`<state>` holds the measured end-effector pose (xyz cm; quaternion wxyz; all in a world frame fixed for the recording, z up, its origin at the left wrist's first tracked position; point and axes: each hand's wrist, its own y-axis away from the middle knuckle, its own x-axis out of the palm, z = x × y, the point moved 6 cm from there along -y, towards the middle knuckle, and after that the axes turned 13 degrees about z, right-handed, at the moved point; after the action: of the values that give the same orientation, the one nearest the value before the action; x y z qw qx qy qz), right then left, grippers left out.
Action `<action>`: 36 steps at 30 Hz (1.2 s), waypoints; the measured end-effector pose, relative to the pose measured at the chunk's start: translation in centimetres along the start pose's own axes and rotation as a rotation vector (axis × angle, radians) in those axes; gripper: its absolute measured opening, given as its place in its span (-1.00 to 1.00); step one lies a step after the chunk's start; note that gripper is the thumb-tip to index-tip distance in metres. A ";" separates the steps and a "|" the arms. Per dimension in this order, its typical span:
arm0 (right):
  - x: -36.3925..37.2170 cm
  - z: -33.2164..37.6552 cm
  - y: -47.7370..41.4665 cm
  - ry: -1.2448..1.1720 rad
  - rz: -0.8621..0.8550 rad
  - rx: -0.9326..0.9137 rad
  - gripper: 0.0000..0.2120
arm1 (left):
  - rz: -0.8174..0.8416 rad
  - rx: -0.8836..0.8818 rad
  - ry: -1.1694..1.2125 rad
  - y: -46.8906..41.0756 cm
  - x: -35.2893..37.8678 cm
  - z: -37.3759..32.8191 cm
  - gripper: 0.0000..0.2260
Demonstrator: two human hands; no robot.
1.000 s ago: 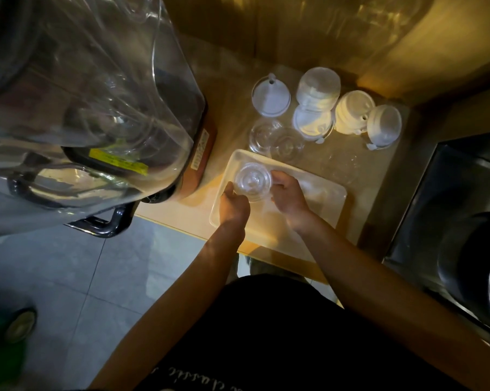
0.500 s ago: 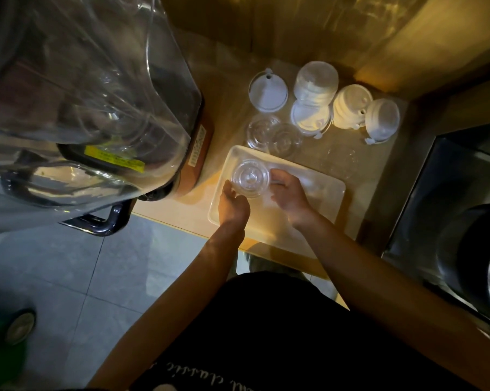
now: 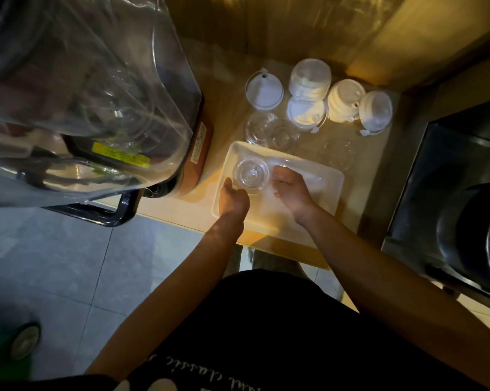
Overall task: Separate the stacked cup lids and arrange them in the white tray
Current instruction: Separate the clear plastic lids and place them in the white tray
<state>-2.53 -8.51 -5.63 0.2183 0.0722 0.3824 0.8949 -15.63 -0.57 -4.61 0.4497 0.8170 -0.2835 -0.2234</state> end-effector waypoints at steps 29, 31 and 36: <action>-6.0 3.4 8.8 0.585 -0.317 -0.332 -0.71 | 0.172 0.783 -0.862 5.2 2.4 -8.2 -0.72; -6.8 4.1 9.1 0.720 -0.323 -0.317 -0.68 | 0.210 0.822 -0.995 5.2 3.3 -8.8 -0.70; -9.2 5.3 8.9 0.871 -0.359 -0.286 -0.64 | 0.222 0.885 -1.175 4.7 5.5 -10.5 -0.68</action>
<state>4.24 -14.57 4.73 0.1968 -0.4065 0.3176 0.8337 -6.30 0.18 4.05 -0.1273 0.6341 -0.6218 -0.4416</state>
